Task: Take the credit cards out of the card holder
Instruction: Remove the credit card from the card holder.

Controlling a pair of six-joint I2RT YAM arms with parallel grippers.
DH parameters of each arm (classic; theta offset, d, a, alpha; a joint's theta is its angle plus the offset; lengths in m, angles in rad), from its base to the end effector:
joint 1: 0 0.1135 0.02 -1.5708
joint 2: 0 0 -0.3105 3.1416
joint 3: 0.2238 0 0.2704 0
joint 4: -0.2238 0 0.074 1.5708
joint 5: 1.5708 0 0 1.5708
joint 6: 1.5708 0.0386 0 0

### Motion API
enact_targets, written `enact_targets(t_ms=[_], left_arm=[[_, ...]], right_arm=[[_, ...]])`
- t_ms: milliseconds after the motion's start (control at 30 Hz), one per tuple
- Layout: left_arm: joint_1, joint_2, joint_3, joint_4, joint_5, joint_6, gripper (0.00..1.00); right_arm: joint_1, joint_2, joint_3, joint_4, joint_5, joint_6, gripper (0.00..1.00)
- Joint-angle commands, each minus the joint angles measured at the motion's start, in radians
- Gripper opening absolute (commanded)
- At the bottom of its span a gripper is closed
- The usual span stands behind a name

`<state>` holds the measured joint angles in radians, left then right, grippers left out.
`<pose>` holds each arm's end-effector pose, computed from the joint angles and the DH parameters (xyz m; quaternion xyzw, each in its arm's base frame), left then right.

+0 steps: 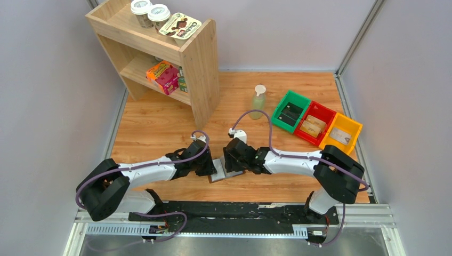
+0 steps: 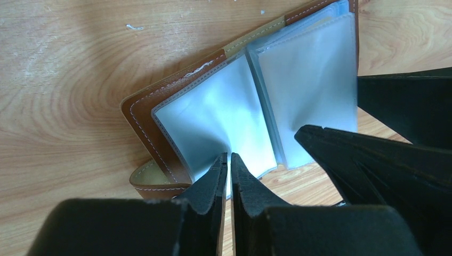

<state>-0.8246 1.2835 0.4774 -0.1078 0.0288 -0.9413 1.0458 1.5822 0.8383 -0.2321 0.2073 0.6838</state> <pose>0.1530 -0.1671 0.1734 -0.0505 0.9451 -0.2579 0.1942 0.1677 0.2736 0.1970 -0.1414 0.9409 0.1576 0.2644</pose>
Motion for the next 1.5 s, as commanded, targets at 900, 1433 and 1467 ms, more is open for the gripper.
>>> enact_targets(t_ms=[900,1433,1467], left_arm=[[-0.008,0.023,-0.034,-0.017,-0.001,-0.007,0.13],[-0.008,0.022,-0.042,-0.004,0.010,-0.014,0.13],[-0.008,0.020,-0.043,-0.001,0.010,-0.017,0.13]], right_arm=[[0.006,0.001,0.033,0.016,0.020,-0.015,0.59],[0.007,-0.007,0.022,0.119,-0.160,-0.015,0.53],[0.008,-0.010,0.022,0.123,-0.163,-0.013,0.52]])
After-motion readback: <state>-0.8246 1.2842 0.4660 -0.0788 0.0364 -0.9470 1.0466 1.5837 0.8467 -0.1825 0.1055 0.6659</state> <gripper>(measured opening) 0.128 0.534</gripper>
